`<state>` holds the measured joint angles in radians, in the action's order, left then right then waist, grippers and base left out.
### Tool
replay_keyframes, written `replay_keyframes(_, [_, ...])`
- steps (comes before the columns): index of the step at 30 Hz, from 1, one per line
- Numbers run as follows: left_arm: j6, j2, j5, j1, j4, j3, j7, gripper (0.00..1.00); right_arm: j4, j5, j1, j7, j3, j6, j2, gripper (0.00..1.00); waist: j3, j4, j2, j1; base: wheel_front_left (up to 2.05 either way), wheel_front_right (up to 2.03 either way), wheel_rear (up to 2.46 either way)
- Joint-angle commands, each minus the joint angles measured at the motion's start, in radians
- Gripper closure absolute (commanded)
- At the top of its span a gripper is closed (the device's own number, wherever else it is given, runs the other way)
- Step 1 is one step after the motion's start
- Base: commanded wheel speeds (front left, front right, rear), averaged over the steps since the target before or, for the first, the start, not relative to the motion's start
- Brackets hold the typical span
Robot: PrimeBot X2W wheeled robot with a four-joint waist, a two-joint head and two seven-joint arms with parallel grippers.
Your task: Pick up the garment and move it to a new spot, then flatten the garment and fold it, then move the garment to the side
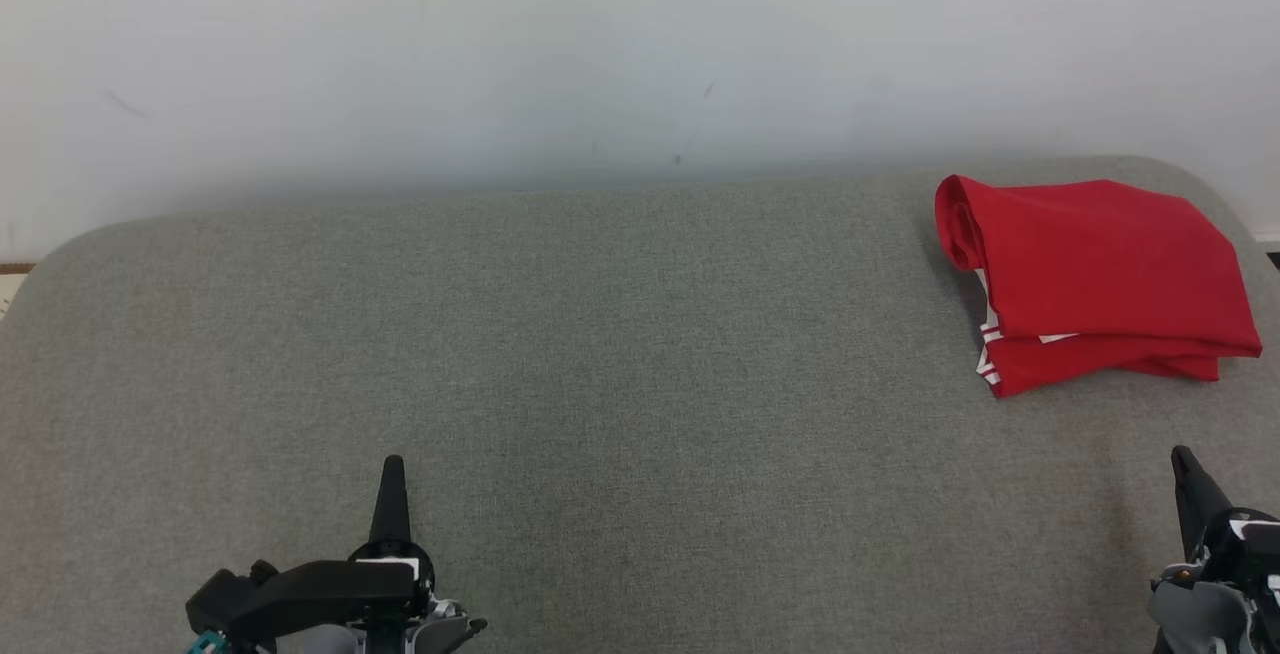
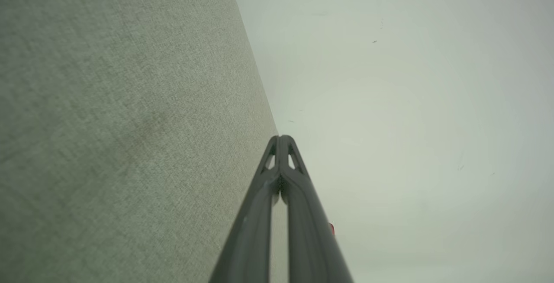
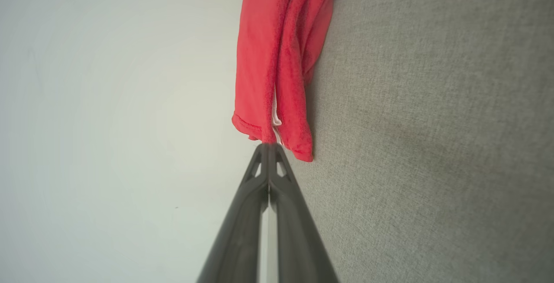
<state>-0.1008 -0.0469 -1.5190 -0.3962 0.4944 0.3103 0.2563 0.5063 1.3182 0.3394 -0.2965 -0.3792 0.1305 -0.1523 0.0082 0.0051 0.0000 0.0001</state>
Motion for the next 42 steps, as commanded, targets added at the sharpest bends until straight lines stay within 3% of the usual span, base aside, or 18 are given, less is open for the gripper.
replay_keyframes(1, [-0.006,-0.005,-0.034,-0.024,0.008,0.009,0.002,1.0,0.006,0.03,0.015,-0.011,-0.011,0.0,-0.01,1.0,0.001,0.0,0.0,-0.0001,0.0,0.0,0.0])
replay_keyframes(31, [-0.032,-0.006,-0.277,-0.094,0.078,0.069,0.004,1.0,0.064,0.243,0.068,-0.091,-0.091,0.0,-0.024,1.0,0.013,-0.006,0.0,-0.0001,0.0,0.0,0.0])
replay_keyframes(42, [-0.032,-0.006,-0.277,-0.092,0.077,0.069,0.004,1.0,0.064,0.244,0.068,-0.088,-0.088,0.0,-0.025,1.0,0.013,-0.006,0.0,-0.0001,0.0,0.0,0.0])
